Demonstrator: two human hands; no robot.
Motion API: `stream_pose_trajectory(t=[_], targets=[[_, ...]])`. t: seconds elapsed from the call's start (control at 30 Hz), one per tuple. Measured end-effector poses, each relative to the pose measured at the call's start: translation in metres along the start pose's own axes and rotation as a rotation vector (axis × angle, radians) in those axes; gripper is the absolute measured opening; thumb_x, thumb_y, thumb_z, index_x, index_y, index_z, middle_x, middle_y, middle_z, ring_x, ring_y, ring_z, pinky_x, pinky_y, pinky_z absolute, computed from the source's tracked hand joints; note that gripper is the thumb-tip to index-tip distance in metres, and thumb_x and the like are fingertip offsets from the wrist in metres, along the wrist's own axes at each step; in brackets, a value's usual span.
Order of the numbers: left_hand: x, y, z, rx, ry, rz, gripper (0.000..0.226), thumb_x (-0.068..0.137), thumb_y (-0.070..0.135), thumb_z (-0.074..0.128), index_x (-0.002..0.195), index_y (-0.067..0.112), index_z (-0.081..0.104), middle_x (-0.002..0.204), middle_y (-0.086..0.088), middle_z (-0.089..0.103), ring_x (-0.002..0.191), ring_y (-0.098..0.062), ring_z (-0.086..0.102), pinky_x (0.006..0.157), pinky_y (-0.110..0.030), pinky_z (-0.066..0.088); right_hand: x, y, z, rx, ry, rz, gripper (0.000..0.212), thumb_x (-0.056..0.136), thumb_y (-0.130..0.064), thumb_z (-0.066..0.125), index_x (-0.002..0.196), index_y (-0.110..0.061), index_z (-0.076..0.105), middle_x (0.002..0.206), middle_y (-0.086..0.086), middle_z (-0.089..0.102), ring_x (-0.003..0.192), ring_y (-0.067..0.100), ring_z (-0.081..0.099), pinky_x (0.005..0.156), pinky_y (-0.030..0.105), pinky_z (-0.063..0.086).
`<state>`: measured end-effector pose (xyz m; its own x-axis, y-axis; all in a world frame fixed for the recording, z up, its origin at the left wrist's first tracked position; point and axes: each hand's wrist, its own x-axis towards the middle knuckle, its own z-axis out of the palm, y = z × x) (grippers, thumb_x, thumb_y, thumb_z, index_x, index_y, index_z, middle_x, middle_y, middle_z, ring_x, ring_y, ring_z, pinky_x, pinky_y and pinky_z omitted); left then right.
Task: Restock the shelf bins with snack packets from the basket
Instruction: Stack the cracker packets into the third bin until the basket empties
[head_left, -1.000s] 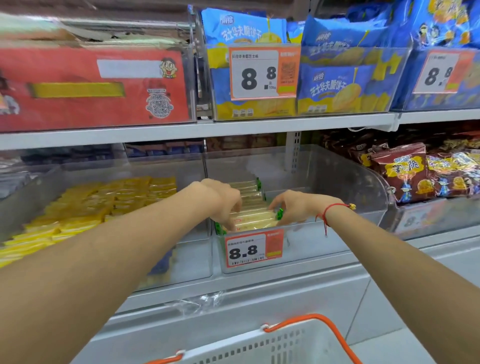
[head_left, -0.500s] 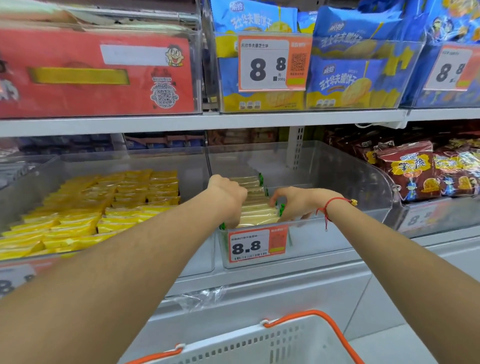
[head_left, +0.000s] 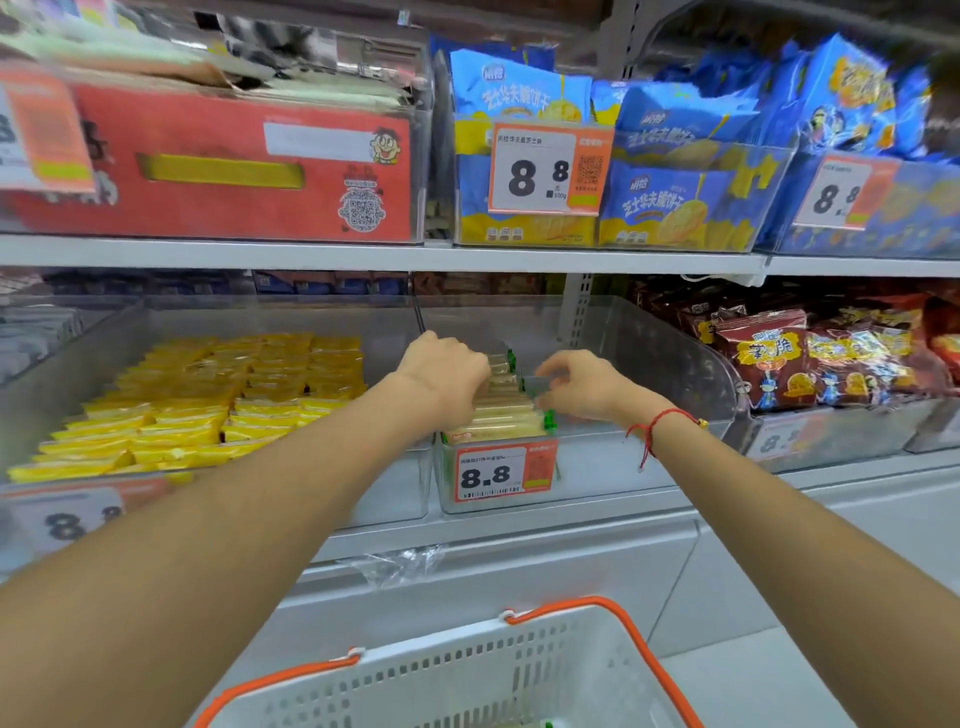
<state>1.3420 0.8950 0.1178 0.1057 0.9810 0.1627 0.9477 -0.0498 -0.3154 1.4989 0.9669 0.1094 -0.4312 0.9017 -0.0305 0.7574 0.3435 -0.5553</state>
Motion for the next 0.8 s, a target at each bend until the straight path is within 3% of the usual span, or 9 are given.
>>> stream_pose_trajectory(t=[0.1,0.17,0.27,0.33,0.43,0.57,0.7,0.8], targets=[[-0.031,0.006,-0.006,-0.239,0.169,-0.101,0.029,0.087,0.021,0.056,0.113,0.03,0.062,0.114,0.007,0.065,0.108,-0.02,0.058,0.086,-0.033,0.043,-0.035,-0.007,0.009,0.157,0.281,-0.117,0.027,0.084,-0.03,0.069,0.109,-0.021,0.066,0.099,-0.002,0.064,0.097,0.015,0.06,0.086,0.031,0.048],[-0.056,0.013,-0.002,-0.387,0.24,-0.186,0.024,0.087,0.026,0.054,0.108,0.033,0.063,0.109,0.01,0.067,0.105,-0.019,0.061,0.082,-0.033,0.048,-0.061,-0.008,0.021,0.239,0.358,-0.149,0.013,0.083,-0.032,0.07,0.094,-0.026,0.069,0.086,-0.004,0.067,0.083,0.012,0.063,0.076,0.028,0.051],[-0.088,0.025,0.016,-0.474,0.206,-0.259,0.02,0.086,0.032,0.052,0.102,0.033,0.064,0.103,0.01,0.069,0.101,-0.021,0.063,0.076,-0.032,0.049,-0.094,0.0,0.047,0.319,0.238,-0.146,0.004,0.083,-0.021,0.07,0.086,-0.02,0.071,0.07,-0.006,0.065,0.061,0.003,0.062,0.056,0.016,0.047],[-0.106,0.032,0.03,-0.504,0.129,-0.29,0.021,0.086,0.033,0.052,0.103,0.032,0.065,0.104,0.008,0.07,0.101,-0.021,0.064,0.078,-0.032,0.048,-0.112,0.008,0.066,0.327,0.128,-0.089,0.006,0.083,-0.015,0.068,0.087,-0.015,0.073,0.064,-0.009,0.062,0.048,-0.001,0.056,0.05,0.013,0.042],[-0.132,0.047,0.057,-0.593,-0.019,-0.318,0.021,0.086,0.031,0.053,0.103,0.032,0.067,0.107,0.009,0.069,0.105,-0.018,0.062,0.083,-0.029,0.048,-0.135,0.024,0.096,0.364,-0.041,0.041,0.011,0.085,-0.008,0.061,0.084,-0.015,0.069,0.063,-0.002,0.061,0.049,0.006,0.055,0.045,0.013,0.04],[-0.156,0.061,0.101,-0.712,-0.222,-0.358,0.016,0.086,0.03,0.054,0.096,0.033,0.067,0.105,0.011,0.07,0.105,-0.016,0.062,0.084,-0.027,0.046,-0.157,0.052,0.144,0.394,-0.116,0.182,0.014,0.09,-0.011,0.059,0.078,-0.016,0.065,0.063,-0.001,0.06,0.048,0.007,0.052,0.043,0.014,0.039],[-0.18,0.078,0.158,-0.897,-0.407,-0.462,0.013,0.087,0.031,0.055,0.089,0.033,0.067,0.102,0.008,0.07,0.104,-0.018,0.062,0.087,-0.028,0.049,-0.178,0.085,0.203,0.336,-0.207,0.313,0.025,0.092,-0.018,0.057,0.068,-0.021,0.06,0.064,-0.003,0.059,0.042,-0.001,0.052,0.048,0.015,0.044],[-0.209,0.093,0.201,-0.998,-0.484,-0.513,0.013,0.09,0.027,0.052,0.094,0.034,0.062,0.105,0.011,0.067,0.102,-0.014,0.063,0.088,-0.027,0.049,-0.191,0.118,0.251,0.156,-0.402,0.365,0.02,0.092,-0.022,0.055,0.072,-0.022,0.059,0.089,-0.003,0.064,0.059,-0.001,0.059,0.073,0.022,0.05]])
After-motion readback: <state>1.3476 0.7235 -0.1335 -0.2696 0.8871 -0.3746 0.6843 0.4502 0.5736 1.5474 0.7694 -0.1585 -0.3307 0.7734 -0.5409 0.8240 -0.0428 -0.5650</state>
